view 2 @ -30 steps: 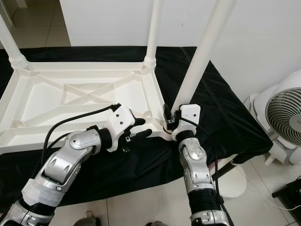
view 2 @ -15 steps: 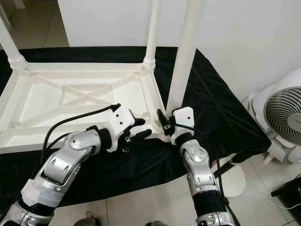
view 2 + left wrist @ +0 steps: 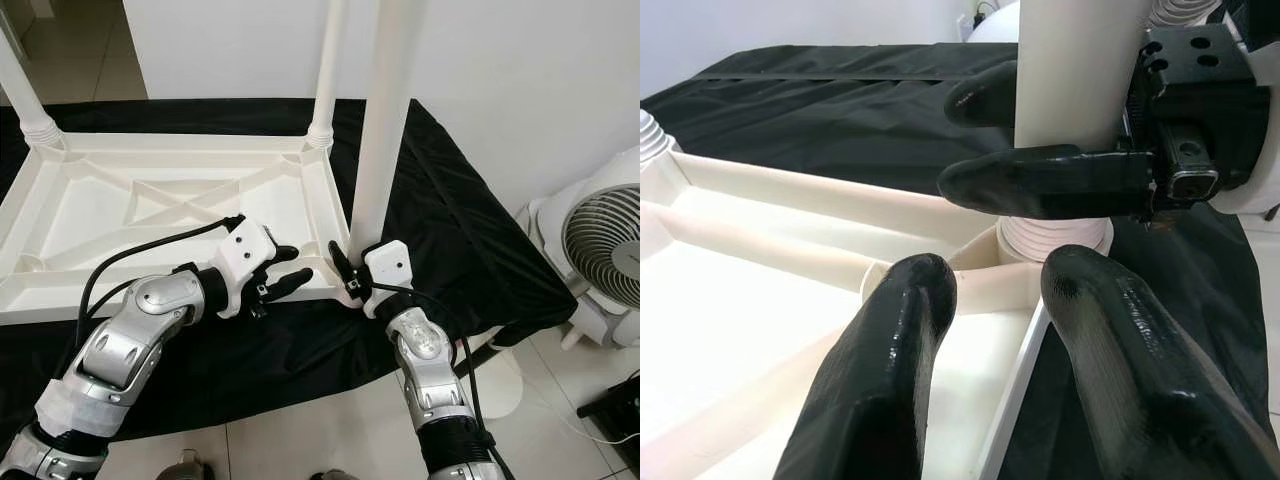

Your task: Building children table

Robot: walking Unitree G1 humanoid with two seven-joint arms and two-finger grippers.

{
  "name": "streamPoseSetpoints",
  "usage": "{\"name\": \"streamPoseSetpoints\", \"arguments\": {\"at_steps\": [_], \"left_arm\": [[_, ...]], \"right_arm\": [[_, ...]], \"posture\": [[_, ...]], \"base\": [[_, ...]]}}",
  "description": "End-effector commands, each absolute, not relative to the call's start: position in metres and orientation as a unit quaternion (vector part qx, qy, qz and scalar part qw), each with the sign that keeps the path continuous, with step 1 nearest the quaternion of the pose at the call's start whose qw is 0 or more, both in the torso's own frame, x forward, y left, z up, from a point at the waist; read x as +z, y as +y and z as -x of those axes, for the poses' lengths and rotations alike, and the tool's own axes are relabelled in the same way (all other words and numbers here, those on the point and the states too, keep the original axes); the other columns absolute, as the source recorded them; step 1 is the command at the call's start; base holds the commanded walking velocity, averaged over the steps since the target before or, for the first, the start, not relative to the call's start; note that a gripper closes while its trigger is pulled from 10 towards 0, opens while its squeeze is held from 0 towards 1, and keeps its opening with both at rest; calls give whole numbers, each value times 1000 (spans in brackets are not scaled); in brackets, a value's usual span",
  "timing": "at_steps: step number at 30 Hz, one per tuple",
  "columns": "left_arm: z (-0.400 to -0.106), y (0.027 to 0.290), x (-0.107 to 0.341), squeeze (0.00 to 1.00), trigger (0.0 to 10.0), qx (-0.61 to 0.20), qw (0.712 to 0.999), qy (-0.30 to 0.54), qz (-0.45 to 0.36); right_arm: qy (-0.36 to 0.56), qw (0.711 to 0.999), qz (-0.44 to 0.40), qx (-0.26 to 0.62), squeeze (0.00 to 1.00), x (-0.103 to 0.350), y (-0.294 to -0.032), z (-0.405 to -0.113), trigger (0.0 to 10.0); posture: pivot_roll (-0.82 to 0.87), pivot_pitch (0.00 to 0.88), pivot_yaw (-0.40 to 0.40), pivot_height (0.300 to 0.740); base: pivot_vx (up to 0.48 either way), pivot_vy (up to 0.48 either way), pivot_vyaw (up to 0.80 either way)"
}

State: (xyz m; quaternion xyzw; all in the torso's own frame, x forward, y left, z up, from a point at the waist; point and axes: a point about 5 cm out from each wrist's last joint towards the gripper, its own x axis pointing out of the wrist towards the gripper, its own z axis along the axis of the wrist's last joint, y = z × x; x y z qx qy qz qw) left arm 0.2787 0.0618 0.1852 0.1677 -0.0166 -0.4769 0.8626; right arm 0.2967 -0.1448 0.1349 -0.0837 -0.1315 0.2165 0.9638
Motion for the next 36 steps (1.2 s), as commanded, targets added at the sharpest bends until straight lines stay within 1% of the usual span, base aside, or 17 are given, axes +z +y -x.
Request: {"name": "streamPoseSetpoints", "arguments": {"at_steps": [1, 4, 6, 8, 13, 17, 28, 36], "left_arm": [[-280, 63, 188, 0, 10000, -455, 874, -20, -170], [-281, 64, 188, 0, 10000, -455, 874, -20, -170], [-281, 64, 189, 0, 10000, -454, 875, -21, -170], [-282, 65, 190, 0, 10000, -453, 875, -21, -170], [-282, 65, 190, 0, 10000, -452, 875, -21, -171], [-282, 66, 192, 0, 10000, -452, 875, -22, -171], [-282, 67, 193, 0, 10000, -451, 875, -22, -172], [-281, 67, 194, 0, 10000, -451, 875, -22, -172]], "right_arm": [[-74, 973, 57, 213, 0, 112, -149, -292, 10000], [-70, 974, 48, 211, 0, 111, -149, -292, 10000], [-56, 977, 19, 204, 0, 106, -150, -292, 10000], [-49, 979, 8, 200, 0, 103, -151, -292, 10000], [-37, 980, -2, 197, 0, 100, -150, -294, 10000], [-14, 982, -29, 185, 0, 97, -151, -298, 10000], [19, 987, -39, 157, 0, 92, -157, -303, 10000], [30, 987, -65, 143, 0, 94, -160, -308, 10000]], "posture": [[104, 86, -54, 740], [104, 86, -53, 740], [104, 89, -53, 740], [104, 89, -52, 740], [106, 89, -50, 740], [109, 89, -48, 740], [113, 88, -49, 740], [113, 86, -46, 740]], "base": [[0, 0, 0], [0, 0, 0], [0, 0, 0], [0, 0, 0], [0, 0, 0], [0, 0, 0], [0, 0, 0], [0, 0, 0]]}}
